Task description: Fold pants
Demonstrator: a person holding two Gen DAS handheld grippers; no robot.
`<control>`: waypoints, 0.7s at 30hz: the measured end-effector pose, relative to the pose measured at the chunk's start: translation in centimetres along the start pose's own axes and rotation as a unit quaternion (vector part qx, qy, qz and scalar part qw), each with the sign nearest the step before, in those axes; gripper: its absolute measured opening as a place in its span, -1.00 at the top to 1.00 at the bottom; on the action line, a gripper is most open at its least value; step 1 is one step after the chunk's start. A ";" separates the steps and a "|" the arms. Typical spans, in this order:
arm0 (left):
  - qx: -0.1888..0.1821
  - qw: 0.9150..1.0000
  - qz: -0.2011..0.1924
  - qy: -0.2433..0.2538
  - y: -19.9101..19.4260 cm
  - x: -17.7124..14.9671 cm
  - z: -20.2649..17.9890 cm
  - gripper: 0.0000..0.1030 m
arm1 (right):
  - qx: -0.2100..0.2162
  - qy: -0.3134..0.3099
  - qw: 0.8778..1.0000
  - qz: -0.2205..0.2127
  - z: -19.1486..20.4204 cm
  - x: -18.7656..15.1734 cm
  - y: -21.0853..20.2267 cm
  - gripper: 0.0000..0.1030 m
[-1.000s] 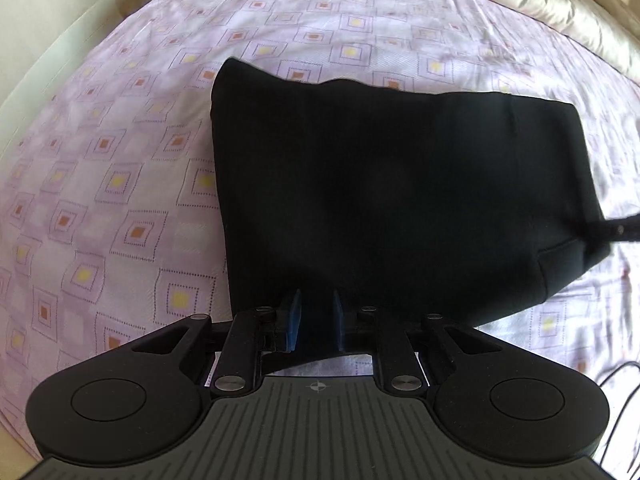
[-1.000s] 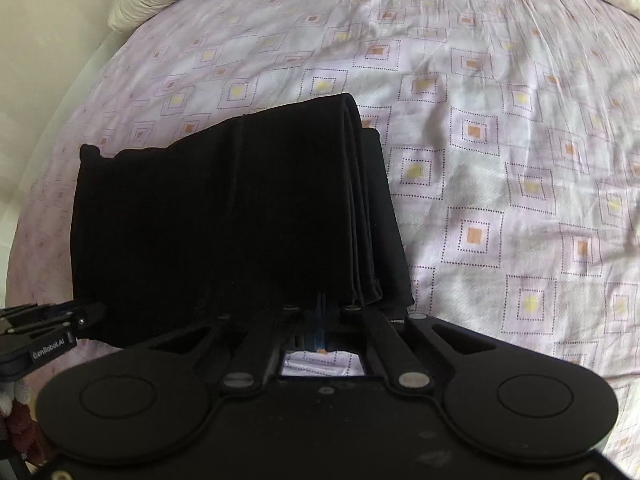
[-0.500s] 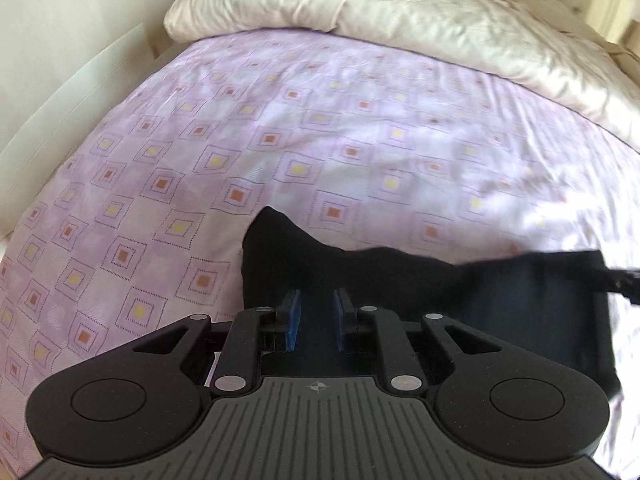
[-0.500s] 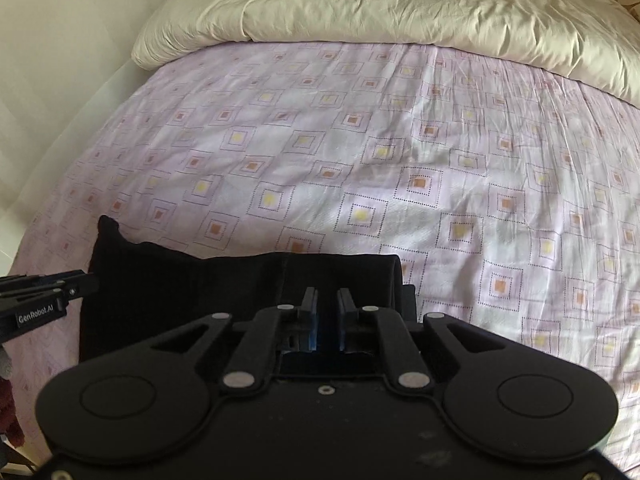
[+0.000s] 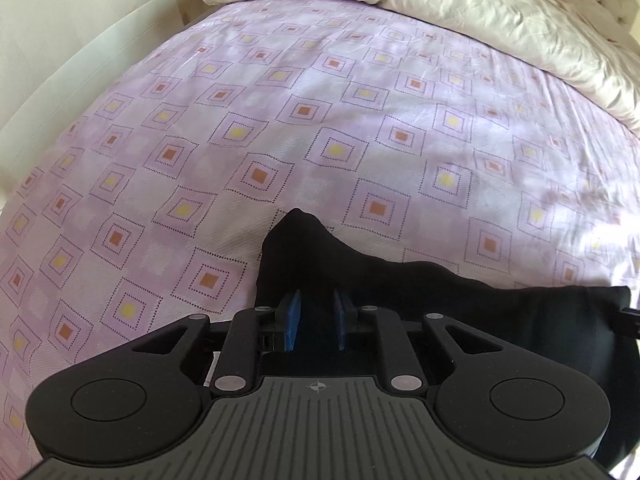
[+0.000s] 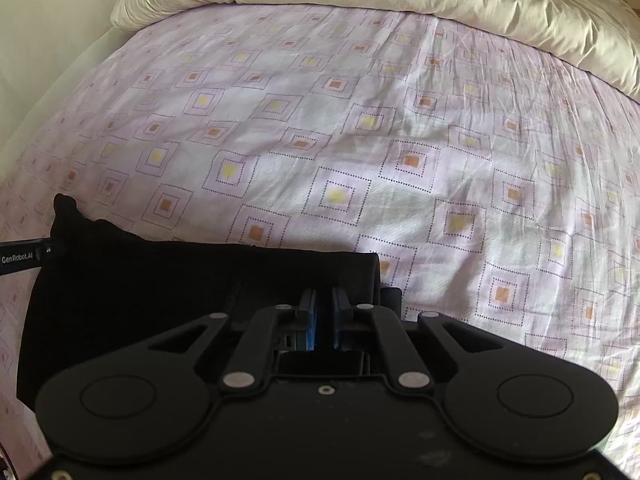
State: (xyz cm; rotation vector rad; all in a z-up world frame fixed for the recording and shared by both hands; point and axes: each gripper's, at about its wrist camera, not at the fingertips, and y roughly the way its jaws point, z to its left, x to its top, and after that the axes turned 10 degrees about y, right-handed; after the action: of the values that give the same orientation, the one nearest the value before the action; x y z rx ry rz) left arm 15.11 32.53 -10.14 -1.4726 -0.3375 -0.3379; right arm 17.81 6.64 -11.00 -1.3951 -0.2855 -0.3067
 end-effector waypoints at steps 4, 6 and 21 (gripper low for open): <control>0.007 0.999 -0.017 -0.026 -1.9 0.1 0.4 0.65 | 0.035 0.020 0.999 0.013 -0.5 0.5 -1.2 0.50; 0.010 0.999 -0.032 -0.027 -3.7 -0.2 0.3 0.65 | 0.045 0.026 0.999 0.002 -0.7 0.4 -2.7 0.47; 0.043 0.997 -0.056 -0.018 -15.8 -5.8 -8.2 0.64 | 0.085 0.000 0.992 -0.096 -1.4 -7.5 -16.3 0.33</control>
State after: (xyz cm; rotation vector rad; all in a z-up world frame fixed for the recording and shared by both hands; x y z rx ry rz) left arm 3.29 23.34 1.18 -1.3799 -0.4594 -0.3829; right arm 4.78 3.16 0.92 -1.2015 -0.4388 -0.4313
